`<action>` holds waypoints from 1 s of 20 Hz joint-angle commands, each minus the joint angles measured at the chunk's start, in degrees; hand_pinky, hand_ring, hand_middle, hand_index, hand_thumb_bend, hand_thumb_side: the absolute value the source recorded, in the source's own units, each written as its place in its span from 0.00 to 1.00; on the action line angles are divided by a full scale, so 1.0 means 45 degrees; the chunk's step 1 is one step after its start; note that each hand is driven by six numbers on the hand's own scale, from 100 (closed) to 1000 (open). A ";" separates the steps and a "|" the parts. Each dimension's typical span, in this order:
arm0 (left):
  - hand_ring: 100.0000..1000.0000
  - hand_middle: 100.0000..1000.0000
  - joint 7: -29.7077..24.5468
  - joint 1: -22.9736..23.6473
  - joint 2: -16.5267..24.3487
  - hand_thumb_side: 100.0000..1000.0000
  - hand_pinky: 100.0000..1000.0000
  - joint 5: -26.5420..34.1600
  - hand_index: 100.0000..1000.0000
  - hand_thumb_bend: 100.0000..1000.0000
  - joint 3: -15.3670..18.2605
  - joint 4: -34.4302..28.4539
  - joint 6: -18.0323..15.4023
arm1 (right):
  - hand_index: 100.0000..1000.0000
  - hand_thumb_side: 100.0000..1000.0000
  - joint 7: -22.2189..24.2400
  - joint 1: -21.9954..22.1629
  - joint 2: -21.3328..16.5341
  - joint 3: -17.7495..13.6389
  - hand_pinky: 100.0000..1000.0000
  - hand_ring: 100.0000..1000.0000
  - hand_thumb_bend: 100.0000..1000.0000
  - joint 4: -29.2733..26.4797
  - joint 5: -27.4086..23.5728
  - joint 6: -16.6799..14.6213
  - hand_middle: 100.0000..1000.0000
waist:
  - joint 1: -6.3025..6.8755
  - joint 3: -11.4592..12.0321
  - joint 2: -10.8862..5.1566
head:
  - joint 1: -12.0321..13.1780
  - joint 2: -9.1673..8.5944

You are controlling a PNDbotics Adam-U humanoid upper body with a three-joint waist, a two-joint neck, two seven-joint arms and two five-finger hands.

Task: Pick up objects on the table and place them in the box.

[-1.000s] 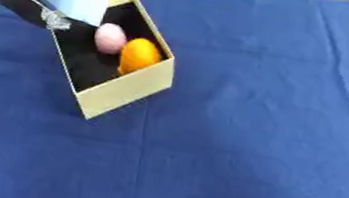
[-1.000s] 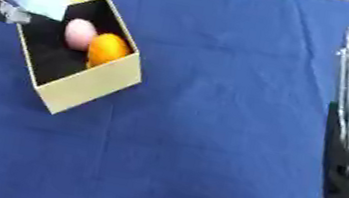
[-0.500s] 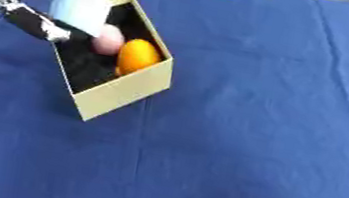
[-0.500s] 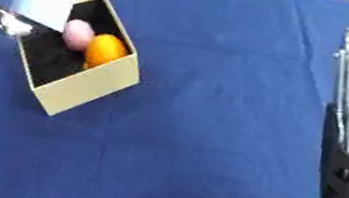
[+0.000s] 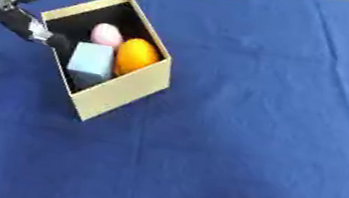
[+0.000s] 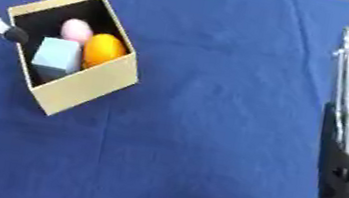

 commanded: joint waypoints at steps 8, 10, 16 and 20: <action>0.78 0.78 0.1872 0.0656 -0.0137 0.91 0.75 0.1877 0.91 0.42 0.0793 -0.2719 0.0981 | 0.87 0.61 -0.0090 -0.0058 -0.0101 -0.0167 0.89 1.00 0.00 -0.0288 -0.0014 0.0029 0.70 | -0.0161 0.0383 -0.0429 | -0.0021 0.0217; 0.77 0.77 0.2274 0.0953 -0.0377 0.94 0.75 0.2279 0.90 0.34 0.1018 -0.3371 0.1361 | 0.87 0.62 -0.0127 -0.0022 -0.0133 -0.0210 0.89 1.00 0.00 -0.0295 -0.0004 0.0034 0.70 | -0.0212 0.0488 -0.0448 | -0.0012 0.0229; 0.71 0.70 0.3457 0.2335 -0.1033 0.86 0.72 0.3462 0.83 0.13 0.1637 -0.5289 0.2531 | 0.87 0.62 -0.0265 0.0085 -0.0163 -0.0351 0.89 1.00 0.00 -0.0386 -0.0008 0.0074 0.70 | -0.0367 0.0777 -0.0446 | 0.0082 0.0178; 0.67 0.65 0.4281 0.3464 -0.1868 0.87 0.70 0.4285 0.79 0.17 0.2344 -0.6482 0.3354 | 0.87 0.62 -0.0357 0.0136 -0.0199 -0.0444 0.89 1.00 0.00 -0.0448 -0.0024 0.0110 0.71 | -0.0475 0.0941 -0.0416 | 0.0074 0.0163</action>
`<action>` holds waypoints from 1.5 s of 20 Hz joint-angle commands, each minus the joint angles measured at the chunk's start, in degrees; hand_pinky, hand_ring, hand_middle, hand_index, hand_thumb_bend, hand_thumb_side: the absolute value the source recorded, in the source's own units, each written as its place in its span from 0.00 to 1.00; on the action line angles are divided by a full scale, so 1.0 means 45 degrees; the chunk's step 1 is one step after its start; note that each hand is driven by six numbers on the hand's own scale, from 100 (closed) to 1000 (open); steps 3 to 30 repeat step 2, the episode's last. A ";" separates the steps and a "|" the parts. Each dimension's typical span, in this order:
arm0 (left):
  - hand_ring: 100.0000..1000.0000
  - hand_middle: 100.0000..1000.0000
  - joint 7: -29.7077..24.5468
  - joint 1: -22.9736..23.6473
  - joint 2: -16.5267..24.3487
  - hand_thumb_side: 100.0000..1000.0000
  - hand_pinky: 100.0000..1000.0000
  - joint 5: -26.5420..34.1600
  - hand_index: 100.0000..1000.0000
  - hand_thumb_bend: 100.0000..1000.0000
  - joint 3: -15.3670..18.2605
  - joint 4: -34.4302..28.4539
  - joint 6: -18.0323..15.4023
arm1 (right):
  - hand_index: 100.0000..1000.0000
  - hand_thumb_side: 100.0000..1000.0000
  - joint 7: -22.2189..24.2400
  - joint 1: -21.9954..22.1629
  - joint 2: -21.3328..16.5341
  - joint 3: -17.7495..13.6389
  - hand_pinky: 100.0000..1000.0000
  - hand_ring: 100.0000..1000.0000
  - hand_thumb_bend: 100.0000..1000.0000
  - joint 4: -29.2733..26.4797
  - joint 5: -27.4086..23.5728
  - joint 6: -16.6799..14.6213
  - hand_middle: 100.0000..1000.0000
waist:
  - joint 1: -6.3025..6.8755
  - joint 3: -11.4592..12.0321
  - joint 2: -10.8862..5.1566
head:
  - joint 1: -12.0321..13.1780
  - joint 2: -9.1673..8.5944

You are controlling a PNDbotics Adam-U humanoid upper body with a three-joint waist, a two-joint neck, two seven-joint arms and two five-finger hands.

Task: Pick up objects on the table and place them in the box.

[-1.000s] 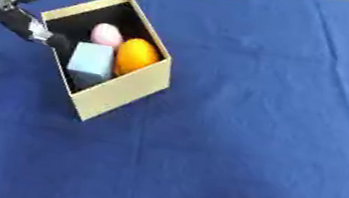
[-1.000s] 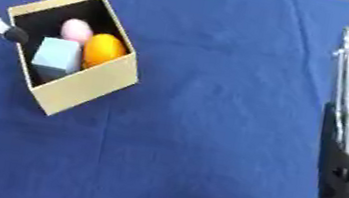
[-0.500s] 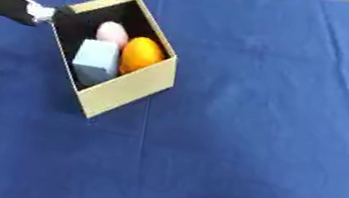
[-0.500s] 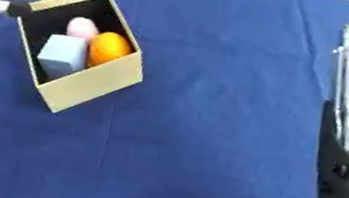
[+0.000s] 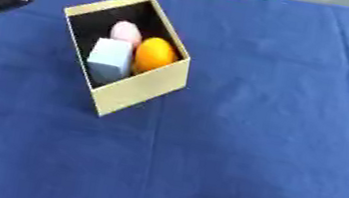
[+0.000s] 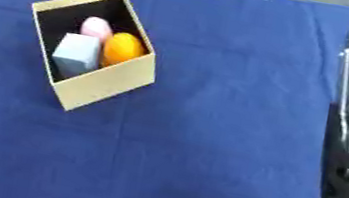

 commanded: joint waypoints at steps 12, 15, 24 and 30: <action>0.66 0.63 0.0899 0.0777 -0.0760 0.89 0.70 0.0911 0.78 0.20 0.0847 -0.1574 0.0845 | 0.87 0.62 -0.0132 -0.0112 -0.0248 -0.0162 0.89 1.00 0.00 -0.0312 -0.0034 0.0011 0.71 | -0.0045 0.0097 -0.0273 | 0.0011 -0.0014; 0.66 0.63 0.0899 0.0777 -0.0760 0.89 0.70 0.0911 0.78 0.20 0.0847 -0.1574 0.0845 | 0.87 0.62 -0.0132 -0.0112 -0.0248 -0.0162 0.89 1.00 0.00 -0.0312 -0.0034 0.0011 0.71 | -0.0045 0.0097 -0.0273 | 0.0011 -0.0014; 0.66 0.63 0.0899 0.0777 -0.0760 0.89 0.70 0.0911 0.78 0.20 0.0847 -0.1574 0.0845 | 0.87 0.62 -0.0132 -0.0112 -0.0248 -0.0162 0.89 1.00 0.00 -0.0312 -0.0034 0.0011 0.71 | -0.0045 0.0097 -0.0273 | 0.0011 -0.0014; 0.66 0.63 0.0899 0.0777 -0.0760 0.89 0.70 0.0911 0.78 0.20 0.0847 -0.1574 0.0845 | 0.87 0.62 -0.0132 -0.0112 -0.0248 -0.0162 0.89 1.00 0.00 -0.0312 -0.0034 0.0011 0.71 | -0.0045 0.0097 -0.0273 | 0.0011 -0.0014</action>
